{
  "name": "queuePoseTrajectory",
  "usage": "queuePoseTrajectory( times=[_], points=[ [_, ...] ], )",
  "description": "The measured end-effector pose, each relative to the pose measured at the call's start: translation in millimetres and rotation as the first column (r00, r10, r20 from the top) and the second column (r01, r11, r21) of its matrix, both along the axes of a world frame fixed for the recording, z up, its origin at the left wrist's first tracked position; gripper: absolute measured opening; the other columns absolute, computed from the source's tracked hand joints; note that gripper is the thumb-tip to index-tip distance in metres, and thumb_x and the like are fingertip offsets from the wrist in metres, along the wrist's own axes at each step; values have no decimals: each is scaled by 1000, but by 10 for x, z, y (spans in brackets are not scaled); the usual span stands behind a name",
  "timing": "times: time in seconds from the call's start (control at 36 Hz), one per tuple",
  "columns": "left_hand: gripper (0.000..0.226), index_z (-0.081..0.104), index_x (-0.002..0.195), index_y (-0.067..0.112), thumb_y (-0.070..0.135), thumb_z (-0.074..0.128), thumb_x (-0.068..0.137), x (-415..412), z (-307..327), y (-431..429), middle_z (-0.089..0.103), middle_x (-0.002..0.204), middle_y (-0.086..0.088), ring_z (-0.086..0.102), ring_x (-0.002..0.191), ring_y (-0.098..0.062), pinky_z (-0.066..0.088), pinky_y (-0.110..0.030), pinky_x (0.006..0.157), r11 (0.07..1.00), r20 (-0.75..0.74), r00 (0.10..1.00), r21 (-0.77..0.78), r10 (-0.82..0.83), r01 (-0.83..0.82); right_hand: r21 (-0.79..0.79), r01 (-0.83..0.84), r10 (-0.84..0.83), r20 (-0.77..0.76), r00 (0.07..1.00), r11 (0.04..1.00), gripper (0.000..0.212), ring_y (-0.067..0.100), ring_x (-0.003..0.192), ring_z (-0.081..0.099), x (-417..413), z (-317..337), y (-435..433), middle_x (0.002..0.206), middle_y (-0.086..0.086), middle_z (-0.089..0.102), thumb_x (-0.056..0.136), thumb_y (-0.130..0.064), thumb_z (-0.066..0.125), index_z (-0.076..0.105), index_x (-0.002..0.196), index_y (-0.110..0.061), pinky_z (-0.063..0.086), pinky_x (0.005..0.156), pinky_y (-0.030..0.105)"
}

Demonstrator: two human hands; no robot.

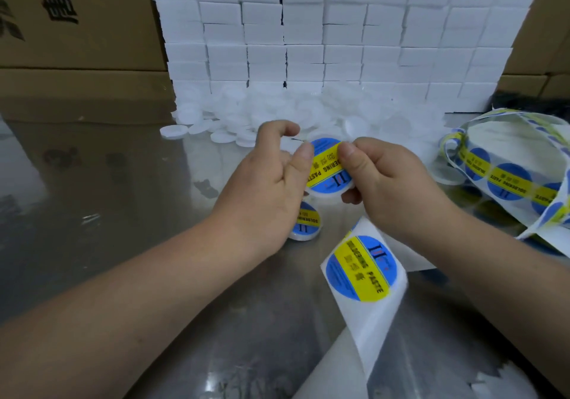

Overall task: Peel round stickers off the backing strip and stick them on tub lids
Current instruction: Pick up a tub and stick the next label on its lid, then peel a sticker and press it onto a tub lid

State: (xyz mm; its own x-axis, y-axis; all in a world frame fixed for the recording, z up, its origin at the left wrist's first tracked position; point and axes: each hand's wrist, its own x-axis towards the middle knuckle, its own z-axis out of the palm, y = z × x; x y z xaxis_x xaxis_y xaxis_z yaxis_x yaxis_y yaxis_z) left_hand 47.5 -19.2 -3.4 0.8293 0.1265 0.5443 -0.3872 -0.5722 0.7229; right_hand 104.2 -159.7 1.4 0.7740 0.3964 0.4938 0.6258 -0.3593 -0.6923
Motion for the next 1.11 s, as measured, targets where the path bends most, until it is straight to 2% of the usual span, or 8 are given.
queuePoseTrajectory(
  times=[0.14, 0.28, 0.5, 0.64, 0.75, 0.83, 0.92, 1.11],
  points=[
    [13, 45, 91, 49, 36, 48, 88, 39, -20, 15, 60, 66, 7, 55, 59, -5, 47, -31, 61, 998, 36, 999, 55, 23, -25, -21, 18, -18, -22, 1000, 1000, 41, 2, 52, 54, 27, 8, -9, 51, -10, 59, 96, -37, 37, 58, 69, -14, 41, 57, 22],
    [24, 53, 116, 33, 30, 44, 94, 125, -17, 119, 52, 59, 17, 50, 59, 5, 36, -13, 56, 978, 10, 984, 111, 176, -176, -1, 91, -91, -75, 993, 996, 47, 2, 49, 50, 42, -1, -18, 54, -12, 62, 97, -41, 32, 59, 63, -22, 40, 57, 27],
    [32, 56, 121, 27, 34, 37, 96, 245, -34, 280, 60, 118, -3, 53, 108, -26, 41, -30, 85, 842, -239, 860, 432, 451, -322, -68, 121, -127, -84, 988, 990, 36, -5, 48, 49, 18, 5, -24, 53, -18, 59, 93, -40, 40, 60, 67, -26, 35, 56, 26],
    [40, 50, 129, 34, 39, 48, 90, 213, 19, 268, 51, 123, -2, 41, 119, -25, 33, -32, 93, 710, -109, 826, 579, 553, -400, -64, 129, -134, -82, 988, 990, 35, -5, 49, 49, 36, 0, -19, 50, -17, 58, 92, -39, 41, 60, 66, -26, 37, 57, 26],
    [26, 66, 95, 40, 22, 55, 80, 15, 140, 120, 53, 74, 18, 48, 76, -1, 34, -12, 69, 955, 66, 993, 275, 98, -112, -7, 180, -180, -70, 981, 984, 36, -2, 45, 48, 79, -11, -34, 48, -14, 57, 92, -39, 42, 60, 65, -24, 35, 53, 26],
    [41, 66, 102, 39, 19, 53, 69, -136, 145, 5, 53, 70, 22, 49, 70, 0, 34, -6, 66, 853, -116, 948, 415, -296, 317, 33, 214, -211, -71, 975, 976, 37, 1, 42, 45, 119, -19, -44, 46, -15, 56, 93, -39, 42, 60, 64, -23, 33, 55, 26],
    [59, 51, 123, 43, 26, 57, 66, -128, 84, 18, 50, 83, 18, 46, 80, 8, 31, -1, 71, 689, -260, 908, 591, -329, 419, 54, 239, -234, -90, 968, 970, 37, 0, 38, 43, 148, -11, -44, 45, -13, 56, 93, -38, 42, 59, 63, -23, 32, 55, 26],
    [75, 33, 124, 46, 34, 65, 58, -118, 25, 20, 48, 83, 18, 43, 80, 7, 32, -4, 73, 657, -159, 933, 672, -324, 342, 71, 266, -258, -105, 961, 962, 38, 0, 39, 44, 160, -11, -49, 45, -14, 56, 94, -37, 41, 58, 62, -25, 35, 57, 28]
  ],
)
